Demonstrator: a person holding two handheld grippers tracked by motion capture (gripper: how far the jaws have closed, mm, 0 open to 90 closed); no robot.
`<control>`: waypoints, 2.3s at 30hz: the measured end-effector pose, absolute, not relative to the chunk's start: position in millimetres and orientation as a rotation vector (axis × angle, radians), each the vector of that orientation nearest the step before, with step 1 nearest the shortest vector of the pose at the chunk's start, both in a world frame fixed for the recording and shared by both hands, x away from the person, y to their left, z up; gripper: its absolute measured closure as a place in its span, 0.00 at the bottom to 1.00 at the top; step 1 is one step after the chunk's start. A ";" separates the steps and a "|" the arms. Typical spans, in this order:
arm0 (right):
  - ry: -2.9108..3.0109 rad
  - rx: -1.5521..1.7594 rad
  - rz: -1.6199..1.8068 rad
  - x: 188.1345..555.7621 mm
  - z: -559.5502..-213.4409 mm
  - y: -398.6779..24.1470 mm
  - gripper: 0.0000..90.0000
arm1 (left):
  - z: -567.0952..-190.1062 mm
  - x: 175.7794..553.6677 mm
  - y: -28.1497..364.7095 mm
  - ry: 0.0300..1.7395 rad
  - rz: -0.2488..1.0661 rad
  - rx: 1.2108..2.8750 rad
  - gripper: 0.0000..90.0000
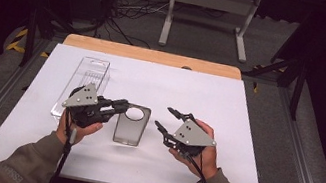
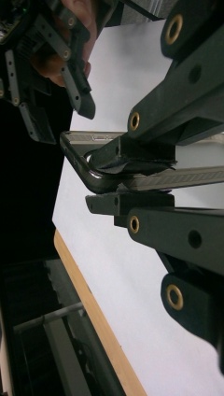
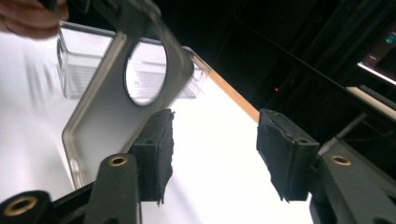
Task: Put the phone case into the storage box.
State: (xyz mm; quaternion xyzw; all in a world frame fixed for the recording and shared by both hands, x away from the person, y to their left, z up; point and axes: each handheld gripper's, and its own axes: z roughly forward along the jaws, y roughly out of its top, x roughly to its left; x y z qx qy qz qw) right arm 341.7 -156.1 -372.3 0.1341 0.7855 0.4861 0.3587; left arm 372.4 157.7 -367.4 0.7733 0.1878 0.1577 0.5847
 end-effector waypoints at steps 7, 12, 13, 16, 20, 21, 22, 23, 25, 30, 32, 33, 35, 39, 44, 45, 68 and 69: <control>2.043 0.421 1.248 330.6 -386.5 -168.3 0.37 | -367.8 371.3 159.3 0.438 0.388 1.799 0.89; 2.030 0.476 1.269 324.1 -394.7 -177.9 0.29 | -366.4 369.3 159.6 0.438 0.408 1.782 0.89; 2.030 0.489 1.270 322.4 -396.4 -180.5 0.29 | -365.9 369.1 159.8 0.434 0.414 1.784 0.89; 2.006 0.531 1.299 317.3 -400.8 -189.1 0.28 | -364.5 367.7 160.3 0.433 0.416 1.775 0.89; 2.015 0.565 1.283 314.2 -405.6 -196.2 0.27 | -360.5 366.0 162.5 0.428 0.429 1.772 0.89; 2.020 0.570 1.280 314.3 -407.3 -197.3 0.27 | -359.6 365.6 163.3 0.426 0.430 1.771 0.89; 2.023 0.571 1.275 314.2 -408.4 -197.9 0.27 | -358.6 365.3 164.1 0.423 0.434 1.769 0.89; 2.026 0.573 1.270 314.1 -409.4 -198.0 0.26 | -357.7 364.8 164.9 0.424 0.435 1.764 0.89; 2.030 0.567 1.260 314.0 -410.5 -198.0 0.26 | -355.5 364.5 167.6 0.427 0.440 1.762 0.89; 2.042 0.556 1.243 315.4 -412.7 -195.8 0.26 | -351.7 363.5 174.8 0.439 0.459 1.733 0.89; 2.049 0.552 1.238 316.1 -413.8 -195.3 0.26 | -350.3 363.8 177.8 0.448 0.464 1.720 0.89; 2.051 0.553 1.239 316.2 -414.0 -195.1 0.26 | -349.6 363.8 179.1 0.452 0.471 1.720 0.89; 2.057 0.549 1.243 315.7 -414.0 -194.5 0.26 | -348.9 364.1 181.0 0.455 0.476 1.715 0.89; 2.060 0.527 1.244 314.5 -413.9 -192.5 0.25 | -346.9 365.0 186.2 0.463 0.491 1.693 0.89; 2.082 0.531 1.238 315.8 -416.1 -191.0 0.25 | -343.6 364.9 193.5 0.475 0.500 1.679 0.89; 2.085 0.529 1.233 315.8 -416.5 -190.5 0.25 | -342.9 364.7 194.7 0.474 0.501 1.680 0.89; 2.095 0.553 1.270 317.4 -415.1 -192.1 0.25 | -329.4 360.8 224.7 0.520 0.575 1.605 0.89; 2.094 0.552 1.269 317.5 -415.1 -192.3 0.25 | -329.0 360.6 225.5 0.521 0.579 1.604 0.89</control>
